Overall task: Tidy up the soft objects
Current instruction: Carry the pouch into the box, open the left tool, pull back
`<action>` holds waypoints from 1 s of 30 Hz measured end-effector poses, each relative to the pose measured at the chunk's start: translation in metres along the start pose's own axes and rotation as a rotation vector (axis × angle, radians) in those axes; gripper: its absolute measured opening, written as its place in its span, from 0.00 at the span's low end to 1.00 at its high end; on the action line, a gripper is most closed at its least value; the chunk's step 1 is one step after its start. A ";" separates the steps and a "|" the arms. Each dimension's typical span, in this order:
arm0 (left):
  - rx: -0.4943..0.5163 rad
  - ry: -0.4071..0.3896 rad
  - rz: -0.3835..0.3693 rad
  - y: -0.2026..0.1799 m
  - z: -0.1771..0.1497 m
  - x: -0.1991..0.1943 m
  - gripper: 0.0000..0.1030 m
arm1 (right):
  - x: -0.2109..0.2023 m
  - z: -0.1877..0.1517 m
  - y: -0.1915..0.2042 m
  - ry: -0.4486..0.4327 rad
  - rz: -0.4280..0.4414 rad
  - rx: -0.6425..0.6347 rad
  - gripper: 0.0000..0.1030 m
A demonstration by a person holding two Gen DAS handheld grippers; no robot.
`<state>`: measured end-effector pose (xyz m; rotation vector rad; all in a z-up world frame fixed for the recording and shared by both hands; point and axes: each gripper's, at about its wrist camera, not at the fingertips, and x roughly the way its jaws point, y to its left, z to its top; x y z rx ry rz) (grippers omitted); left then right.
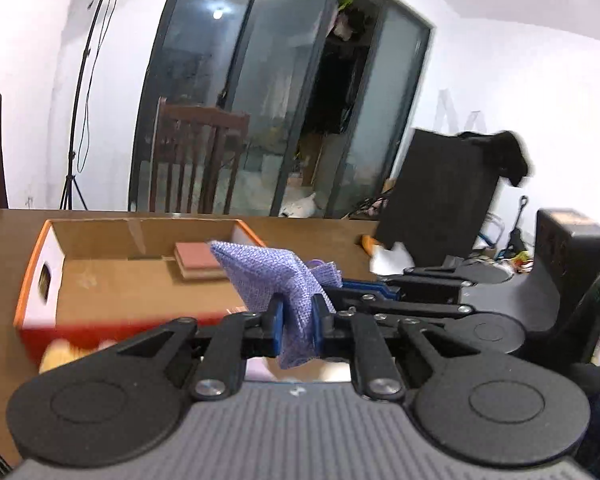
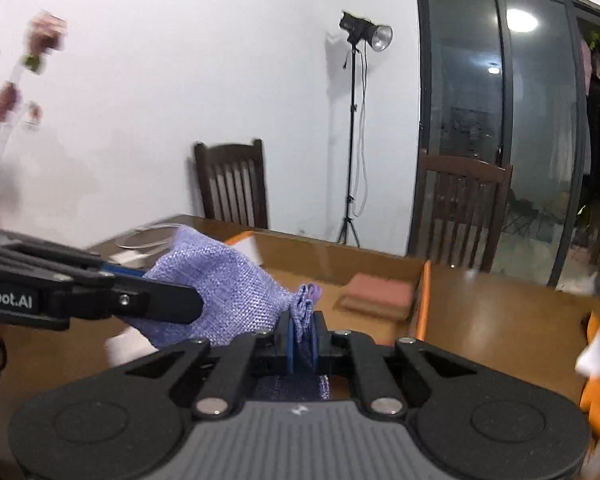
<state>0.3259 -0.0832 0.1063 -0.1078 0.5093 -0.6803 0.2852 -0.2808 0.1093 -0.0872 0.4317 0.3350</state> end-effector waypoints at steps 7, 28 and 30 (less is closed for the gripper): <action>-0.161 0.146 0.076 0.070 0.015 0.118 0.14 | 0.130 0.028 -0.052 0.192 -0.078 -0.018 0.08; 0.010 0.018 0.239 0.058 0.040 0.023 0.66 | 0.095 0.051 -0.047 0.146 -0.152 -0.113 0.35; 0.049 -0.020 0.275 0.050 0.041 -0.004 0.73 | 0.070 0.058 -0.041 0.107 -0.149 -0.121 0.39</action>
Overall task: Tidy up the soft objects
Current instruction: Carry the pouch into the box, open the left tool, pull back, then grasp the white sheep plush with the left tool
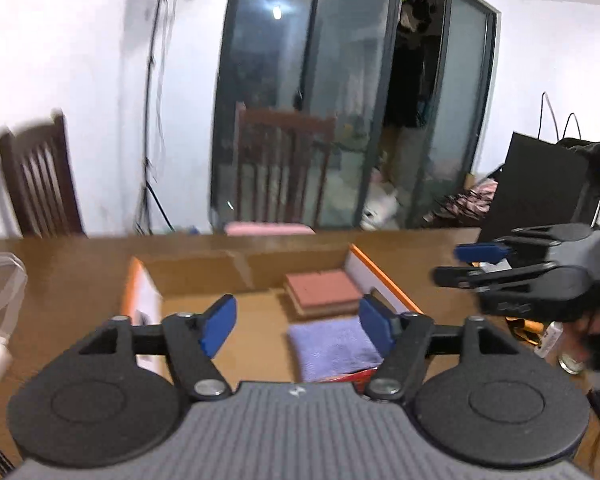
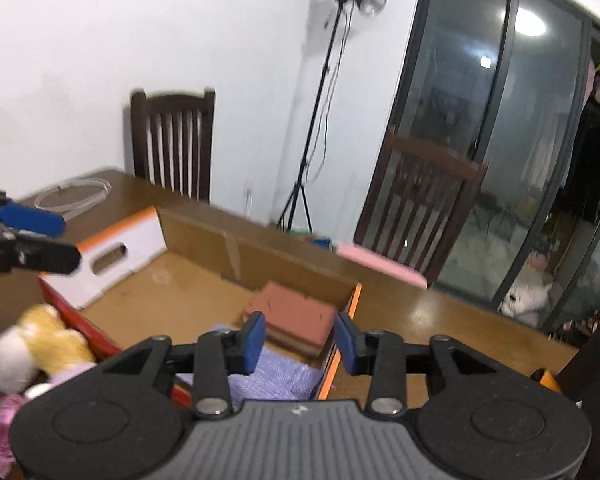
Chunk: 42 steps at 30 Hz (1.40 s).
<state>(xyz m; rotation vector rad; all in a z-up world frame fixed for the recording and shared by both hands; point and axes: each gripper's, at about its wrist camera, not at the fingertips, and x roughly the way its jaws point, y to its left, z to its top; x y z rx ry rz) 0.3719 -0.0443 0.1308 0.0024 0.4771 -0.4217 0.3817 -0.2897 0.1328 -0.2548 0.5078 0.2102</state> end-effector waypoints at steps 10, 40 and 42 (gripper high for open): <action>0.009 -0.108 0.099 -0.015 -0.064 -0.104 0.90 | -0.111 -0.048 0.040 -0.200 0.056 0.091 0.53; -0.177 0.074 0.165 0.057 -0.149 -0.015 0.63 | -0.021 -0.066 0.118 -0.069 0.337 0.237 0.56; -0.196 0.089 0.144 0.063 -0.152 -0.012 0.61 | 0.007 -0.053 0.128 -0.017 0.337 0.204 0.56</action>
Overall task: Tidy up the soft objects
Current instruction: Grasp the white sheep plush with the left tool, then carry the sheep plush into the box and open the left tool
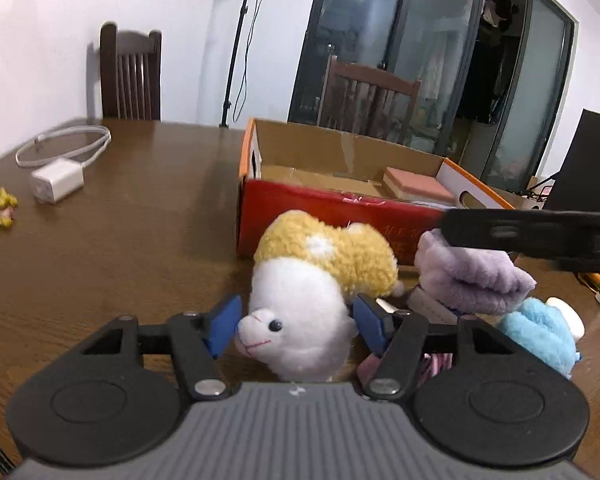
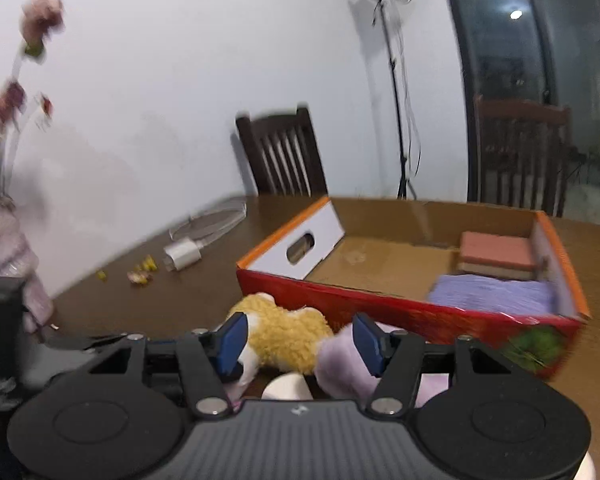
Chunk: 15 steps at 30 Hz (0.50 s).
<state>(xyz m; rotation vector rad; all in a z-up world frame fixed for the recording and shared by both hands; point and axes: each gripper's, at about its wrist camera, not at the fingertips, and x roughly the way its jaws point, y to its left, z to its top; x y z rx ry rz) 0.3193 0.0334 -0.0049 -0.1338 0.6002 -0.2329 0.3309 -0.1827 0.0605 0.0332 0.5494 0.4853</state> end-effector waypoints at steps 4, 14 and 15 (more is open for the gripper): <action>-0.015 -0.008 -0.013 0.013 -0.004 -0.006 0.61 | 0.052 0.012 0.010 0.110 -0.002 -0.085 0.54; -0.210 0.037 -0.147 0.059 -0.006 -0.004 0.58 | 0.090 0.008 0.017 0.168 0.136 -0.111 0.58; -0.202 0.032 -0.137 0.058 -0.007 -0.005 0.57 | 0.092 0.008 0.016 0.165 0.149 -0.097 0.57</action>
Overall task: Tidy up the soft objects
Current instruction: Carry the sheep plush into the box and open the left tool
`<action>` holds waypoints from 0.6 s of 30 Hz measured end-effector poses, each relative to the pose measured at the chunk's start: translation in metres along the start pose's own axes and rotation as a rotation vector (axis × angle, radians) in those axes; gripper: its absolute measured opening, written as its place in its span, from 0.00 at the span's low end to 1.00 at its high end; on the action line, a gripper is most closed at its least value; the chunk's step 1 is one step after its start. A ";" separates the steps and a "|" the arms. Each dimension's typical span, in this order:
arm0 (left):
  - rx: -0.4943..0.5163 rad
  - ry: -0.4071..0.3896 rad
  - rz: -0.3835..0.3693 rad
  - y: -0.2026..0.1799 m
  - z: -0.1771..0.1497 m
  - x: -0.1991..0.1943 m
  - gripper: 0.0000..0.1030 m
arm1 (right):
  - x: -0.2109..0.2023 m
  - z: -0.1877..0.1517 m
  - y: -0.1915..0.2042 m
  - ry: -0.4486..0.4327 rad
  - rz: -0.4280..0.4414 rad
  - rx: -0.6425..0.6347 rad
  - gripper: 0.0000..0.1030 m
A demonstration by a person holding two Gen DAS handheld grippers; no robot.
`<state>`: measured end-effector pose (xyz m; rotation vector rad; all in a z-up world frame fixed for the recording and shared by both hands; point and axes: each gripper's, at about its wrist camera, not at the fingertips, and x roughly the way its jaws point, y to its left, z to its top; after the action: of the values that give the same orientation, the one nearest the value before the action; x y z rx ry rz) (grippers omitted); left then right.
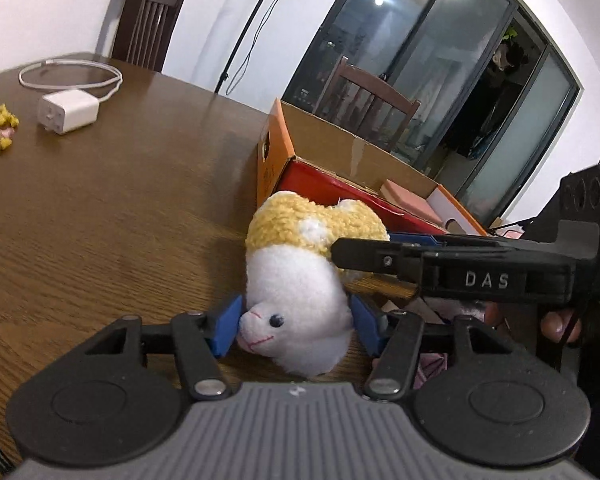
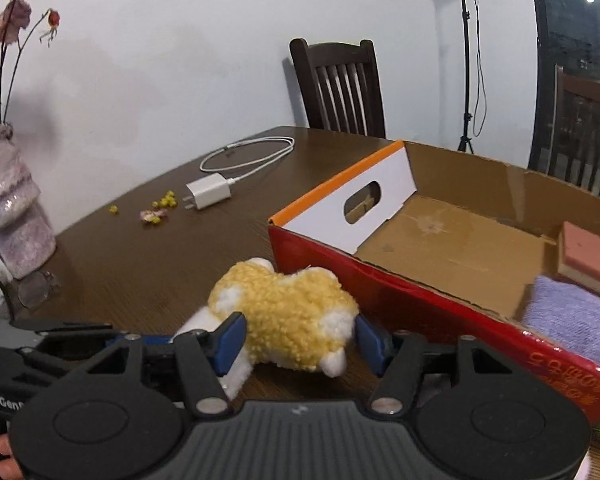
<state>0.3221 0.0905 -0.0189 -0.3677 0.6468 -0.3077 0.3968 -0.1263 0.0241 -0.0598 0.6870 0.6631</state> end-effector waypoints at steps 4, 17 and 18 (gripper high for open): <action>-0.035 -0.014 -0.019 0.001 0.001 -0.002 0.54 | -0.001 0.000 0.002 -0.020 0.006 0.011 0.47; 0.020 -0.103 -0.180 -0.061 0.008 -0.060 0.54 | -0.111 -0.020 0.017 -0.225 -0.091 0.035 0.42; 0.010 -0.094 -0.197 -0.063 0.015 -0.055 0.54 | -0.115 -0.018 0.014 -0.234 -0.100 0.040 0.42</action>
<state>0.2798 0.0591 0.0481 -0.4353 0.5172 -0.4787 0.3119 -0.1829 0.0822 0.0204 0.4684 0.5499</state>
